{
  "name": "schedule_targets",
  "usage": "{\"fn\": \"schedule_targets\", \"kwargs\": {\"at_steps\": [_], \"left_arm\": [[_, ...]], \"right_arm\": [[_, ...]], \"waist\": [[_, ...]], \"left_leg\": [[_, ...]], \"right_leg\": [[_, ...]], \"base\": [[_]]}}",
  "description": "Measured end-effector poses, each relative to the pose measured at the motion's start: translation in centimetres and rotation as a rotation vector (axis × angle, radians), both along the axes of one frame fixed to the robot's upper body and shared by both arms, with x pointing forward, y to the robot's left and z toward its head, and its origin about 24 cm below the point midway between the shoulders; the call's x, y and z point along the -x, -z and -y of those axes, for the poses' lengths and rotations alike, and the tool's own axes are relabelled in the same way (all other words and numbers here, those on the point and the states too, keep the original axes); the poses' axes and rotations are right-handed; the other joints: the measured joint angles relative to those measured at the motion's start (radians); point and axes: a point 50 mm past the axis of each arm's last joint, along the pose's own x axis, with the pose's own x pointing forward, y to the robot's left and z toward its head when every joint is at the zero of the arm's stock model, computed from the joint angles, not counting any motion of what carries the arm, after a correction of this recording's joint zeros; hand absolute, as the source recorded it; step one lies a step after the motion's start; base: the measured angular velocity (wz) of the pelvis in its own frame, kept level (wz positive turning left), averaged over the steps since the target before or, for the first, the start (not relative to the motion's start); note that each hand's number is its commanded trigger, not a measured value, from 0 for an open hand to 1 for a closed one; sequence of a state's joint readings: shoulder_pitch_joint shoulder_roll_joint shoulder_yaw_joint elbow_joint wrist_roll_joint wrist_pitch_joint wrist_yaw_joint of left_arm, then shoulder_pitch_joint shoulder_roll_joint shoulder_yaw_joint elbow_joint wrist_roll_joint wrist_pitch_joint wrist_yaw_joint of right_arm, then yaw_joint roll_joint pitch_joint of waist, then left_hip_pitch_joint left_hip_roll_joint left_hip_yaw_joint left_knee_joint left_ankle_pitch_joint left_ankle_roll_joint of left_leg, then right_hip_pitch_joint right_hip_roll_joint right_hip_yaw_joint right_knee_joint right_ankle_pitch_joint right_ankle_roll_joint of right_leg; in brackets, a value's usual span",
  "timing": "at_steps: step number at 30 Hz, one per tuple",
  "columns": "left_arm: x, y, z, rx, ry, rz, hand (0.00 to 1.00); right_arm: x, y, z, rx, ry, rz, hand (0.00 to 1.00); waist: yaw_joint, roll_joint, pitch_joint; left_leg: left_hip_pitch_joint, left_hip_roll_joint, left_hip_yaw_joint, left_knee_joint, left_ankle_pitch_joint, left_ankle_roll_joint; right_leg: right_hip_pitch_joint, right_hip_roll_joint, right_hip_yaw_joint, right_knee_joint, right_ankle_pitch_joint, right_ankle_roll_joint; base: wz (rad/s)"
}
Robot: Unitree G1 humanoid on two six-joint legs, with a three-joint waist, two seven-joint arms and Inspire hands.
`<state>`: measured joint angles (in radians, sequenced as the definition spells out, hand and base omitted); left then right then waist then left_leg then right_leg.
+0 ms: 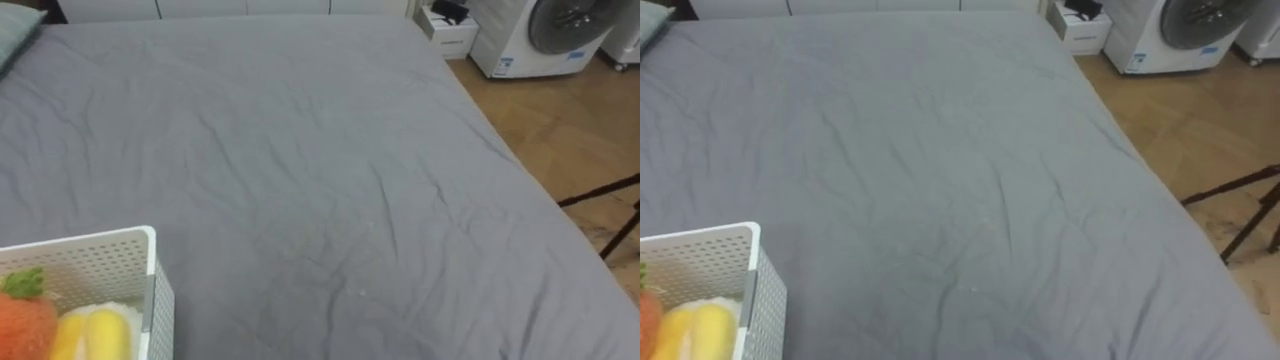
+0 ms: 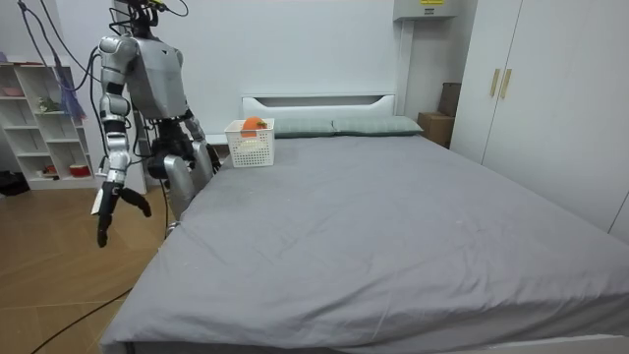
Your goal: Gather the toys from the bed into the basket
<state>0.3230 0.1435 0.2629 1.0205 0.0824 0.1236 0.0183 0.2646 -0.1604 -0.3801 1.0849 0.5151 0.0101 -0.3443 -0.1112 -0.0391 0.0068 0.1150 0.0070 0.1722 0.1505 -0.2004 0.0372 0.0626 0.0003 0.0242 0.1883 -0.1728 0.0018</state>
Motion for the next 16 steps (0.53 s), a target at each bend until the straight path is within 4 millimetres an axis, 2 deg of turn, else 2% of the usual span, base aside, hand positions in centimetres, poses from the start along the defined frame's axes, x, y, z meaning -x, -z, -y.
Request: {"fn": "schedule_targets", "kwargs": {"at_steps": [4,7,12,16], "left_arm": [[0.4,0.1,0.1,0.004,-0.002,-0.016,0.00],[0.5,0.1,0.1,0.003,0.027,-0.038,0.00],[0.3,0.2,0.4,0.009,0.073,-0.067,0.00],[0.2,0.3,0.8,0.018,0.090,-0.086,0.00]], "right_arm": [[2.2,0.5,-0.8,-0.063,0.009,-0.070,0.00],[3.3,0.9,-1.7,-0.141,-0.057,-0.133,0.00],[4.0,1.6,-3.6,-0.313,-0.374,-0.294,0.00],[3.8,1.8,-4.2,-0.390,-0.519,-0.377,0.00]], "waist": [[0.002,0.009,-0.0017],[0.010,0.012,-0.0041],[0.028,0.021,-0.0078],[0.041,0.022,-0.0077]], "left_leg": [[0.001,0.001,0.007,-0.004,0.000,0.000],[0.012,0.001,0.010,-0.007,0.000,-0.001],[0.019,0.000,0.009,-0.015,0.000,-0.001],[0.020,-0.001,0.004,-0.014,0.000,-0.001]], "right_leg": [[-0.001,0.002,-0.006,0.001,0.002,-0.002],[0.006,0.003,-0.006,-0.001,0.001,-0.002],[0.010,0.003,-0.007,-0.001,0.001,-0.002],[0.014,0.002,-0.012,-0.003,0.001,-0.002]], "base": [[-0.06],[0.00],[0.00],[0.02]]}}
